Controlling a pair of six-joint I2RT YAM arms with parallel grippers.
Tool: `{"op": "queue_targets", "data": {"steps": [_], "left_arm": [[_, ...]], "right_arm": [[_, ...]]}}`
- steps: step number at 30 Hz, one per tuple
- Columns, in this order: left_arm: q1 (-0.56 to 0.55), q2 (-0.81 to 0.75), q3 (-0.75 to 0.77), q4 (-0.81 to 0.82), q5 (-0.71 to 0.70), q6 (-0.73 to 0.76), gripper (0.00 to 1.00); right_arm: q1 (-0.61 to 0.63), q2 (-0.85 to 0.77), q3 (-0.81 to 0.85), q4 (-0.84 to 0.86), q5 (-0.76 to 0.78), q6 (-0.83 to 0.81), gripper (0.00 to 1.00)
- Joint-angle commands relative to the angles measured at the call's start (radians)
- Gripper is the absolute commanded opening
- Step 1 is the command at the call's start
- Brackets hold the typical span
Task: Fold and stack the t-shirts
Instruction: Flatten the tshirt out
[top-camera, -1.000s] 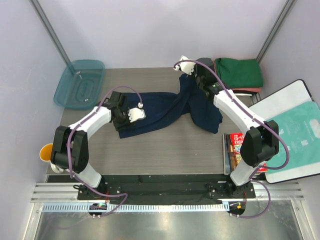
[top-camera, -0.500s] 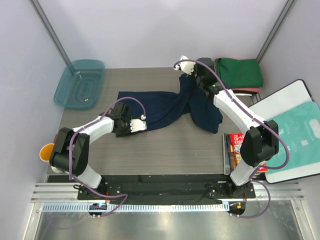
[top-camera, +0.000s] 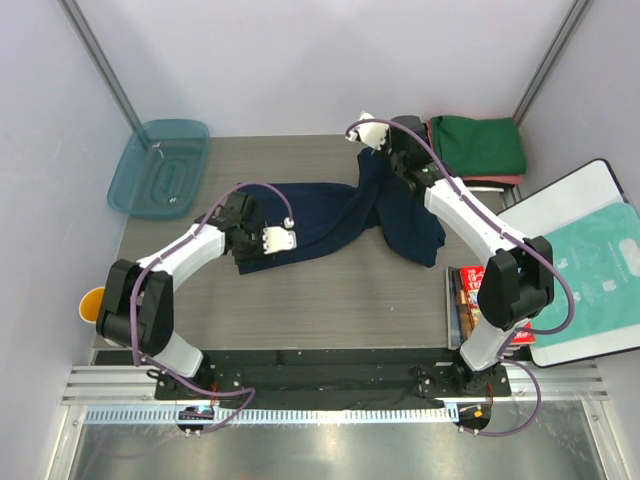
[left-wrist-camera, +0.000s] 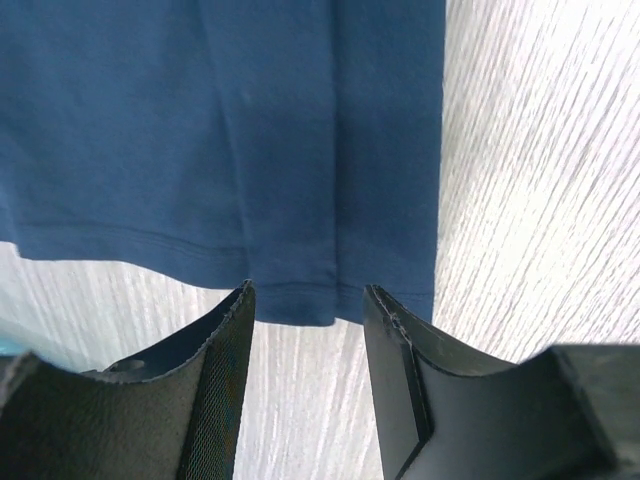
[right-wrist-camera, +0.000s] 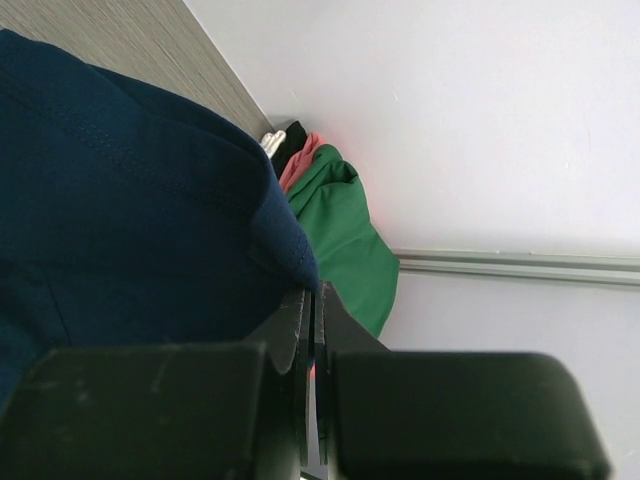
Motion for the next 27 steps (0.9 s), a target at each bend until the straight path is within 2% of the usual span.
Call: {"op": "queue_targets", "data": {"steps": [1,15,23,27], "left_arm": [[0.001,-0.01,0.036,-0.023,0.059,-0.01,0.49],[-0.012,0.08,-0.033,0.175,-0.001,-0.045,0.48],[-0.018,0.096,-0.048,0.217,-0.013,-0.053,0.48],[-0.018,0.113,-0.051,0.217,-0.013,-0.056,0.44]], "right_arm": [[0.003,0.004,0.058,0.027,-0.001,0.01,0.01],[0.004,-0.002,0.058,0.028,0.001,0.012,0.01],[0.003,-0.002,0.057,0.028,0.002,0.013,0.01],[0.003,0.001,0.061,0.027,-0.001,0.013,0.01]]}}
